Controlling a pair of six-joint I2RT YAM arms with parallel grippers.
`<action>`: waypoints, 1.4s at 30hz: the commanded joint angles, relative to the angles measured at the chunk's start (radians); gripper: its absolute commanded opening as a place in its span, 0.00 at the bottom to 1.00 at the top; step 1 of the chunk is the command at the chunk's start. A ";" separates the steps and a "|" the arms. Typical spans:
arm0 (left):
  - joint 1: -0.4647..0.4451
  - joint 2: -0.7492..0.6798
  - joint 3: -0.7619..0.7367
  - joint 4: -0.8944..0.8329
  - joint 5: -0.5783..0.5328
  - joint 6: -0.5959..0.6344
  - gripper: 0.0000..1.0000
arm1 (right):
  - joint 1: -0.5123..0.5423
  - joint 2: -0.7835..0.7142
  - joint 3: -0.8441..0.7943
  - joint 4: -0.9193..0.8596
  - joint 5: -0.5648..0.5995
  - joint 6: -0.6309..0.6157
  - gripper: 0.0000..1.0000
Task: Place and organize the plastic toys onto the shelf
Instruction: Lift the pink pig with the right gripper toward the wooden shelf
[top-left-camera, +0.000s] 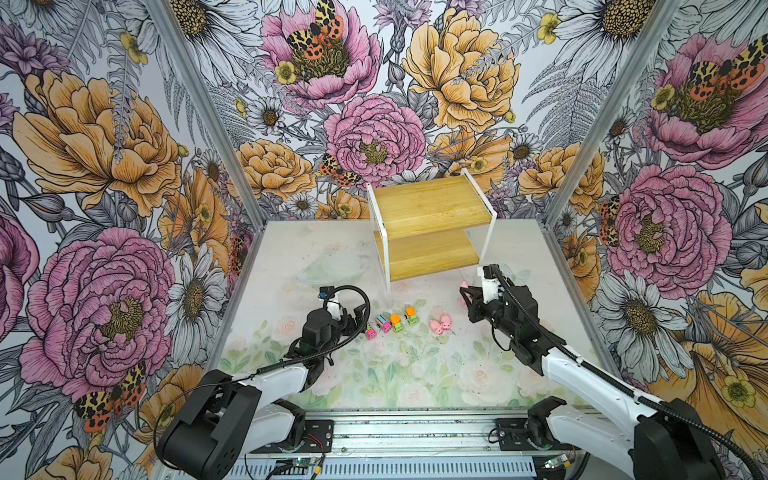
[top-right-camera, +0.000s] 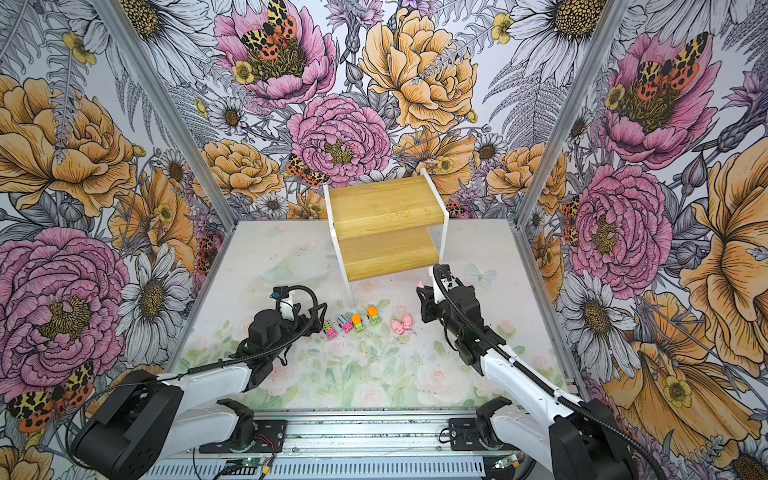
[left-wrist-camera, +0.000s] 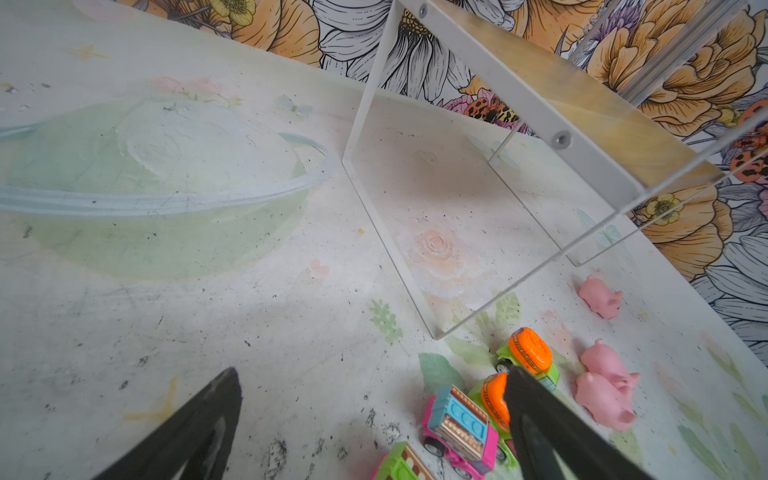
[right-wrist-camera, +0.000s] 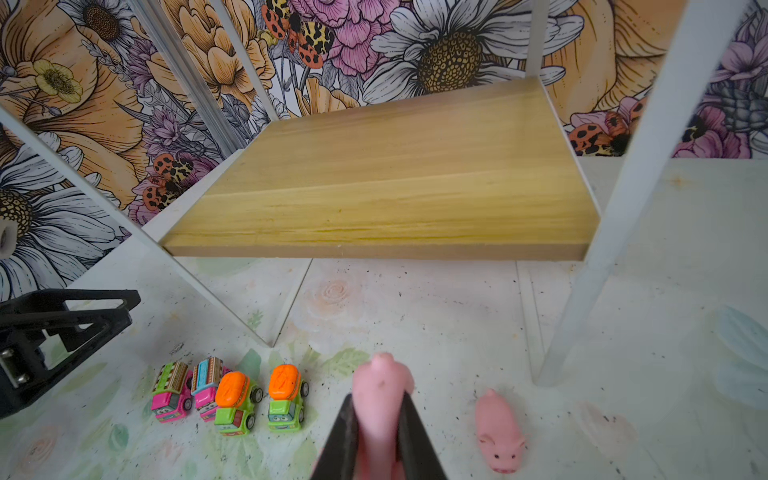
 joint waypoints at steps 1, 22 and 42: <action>0.009 -0.014 -0.002 -0.006 0.023 0.000 0.99 | -0.020 0.037 0.072 -0.030 -0.052 -0.053 0.18; 0.010 -0.019 0.010 -0.022 0.027 -0.004 0.99 | -0.102 0.160 0.238 -0.018 -0.130 -0.041 0.17; 0.010 -0.060 0.004 -0.052 0.019 -0.003 0.99 | -0.105 0.203 0.217 0.096 -0.043 -0.040 0.18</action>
